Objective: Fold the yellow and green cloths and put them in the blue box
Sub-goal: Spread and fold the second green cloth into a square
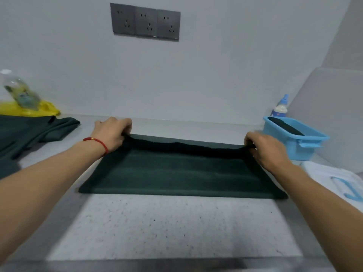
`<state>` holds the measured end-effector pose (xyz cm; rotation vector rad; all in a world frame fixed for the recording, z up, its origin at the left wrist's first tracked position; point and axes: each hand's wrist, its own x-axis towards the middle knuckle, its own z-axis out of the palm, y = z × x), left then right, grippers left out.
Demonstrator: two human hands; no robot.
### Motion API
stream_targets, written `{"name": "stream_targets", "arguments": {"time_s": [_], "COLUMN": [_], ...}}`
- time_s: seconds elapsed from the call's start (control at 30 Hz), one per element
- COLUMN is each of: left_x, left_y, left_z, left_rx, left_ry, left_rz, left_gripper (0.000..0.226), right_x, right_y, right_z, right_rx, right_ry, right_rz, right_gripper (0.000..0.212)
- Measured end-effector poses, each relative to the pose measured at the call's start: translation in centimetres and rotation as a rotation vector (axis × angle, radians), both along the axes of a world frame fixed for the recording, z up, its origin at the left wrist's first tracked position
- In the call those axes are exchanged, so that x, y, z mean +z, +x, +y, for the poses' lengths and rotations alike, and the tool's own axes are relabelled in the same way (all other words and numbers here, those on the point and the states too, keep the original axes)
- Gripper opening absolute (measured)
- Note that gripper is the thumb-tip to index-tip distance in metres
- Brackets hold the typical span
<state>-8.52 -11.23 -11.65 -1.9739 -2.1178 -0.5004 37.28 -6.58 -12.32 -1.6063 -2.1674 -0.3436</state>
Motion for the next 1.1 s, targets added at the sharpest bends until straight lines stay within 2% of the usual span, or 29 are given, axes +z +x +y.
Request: {"name": "stream_targets", "arguments": {"time_s": [0.07,0.17,0.3,0.5,0.77,1.1], "left_x": [-0.6,-2.4,-3.8,-6.0,-6.1,-6.3], "left_y": [0.5,1.4,2.1,3.0,2.6,2.6], "left_z": [-3.4,-7.6,-11.9,-16.6,-16.7,-16.2], "left_rx": [0.022,0.024,-0.056,-0.098,-0.083,-0.071], "left_ry": [0.036,0.112,0.225,0.227,0.282,0.189], "left_rz": [-0.034,-0.116,-0.272,-0.214,-0.214,-0.256], "left_gripper": [0.035,0.037,0.032,0.027,0.024,0.024], "right_x": [-0.6,-2.4,-3.9,-5.7,-5.9,-5.8], "right_y": [0.4,1.2,2.4,3.4,3.4,3.3], "right_z": [-2.6,-6.2,-9.4,-13.1,-13.1,-13.0], "right_rx": [-0.005,-0.003,-0.009,-0.002,-0.005,-0.081], "right_ry": [0.003,0.030,-0.031,-0.070,-0.054,-0.080], "right_rz": [0.024,0.055,0.090,0.187,0.212,0.188], "right_gripper": [0.018,0.008,0.023,0.029,0.029,0.028]}}
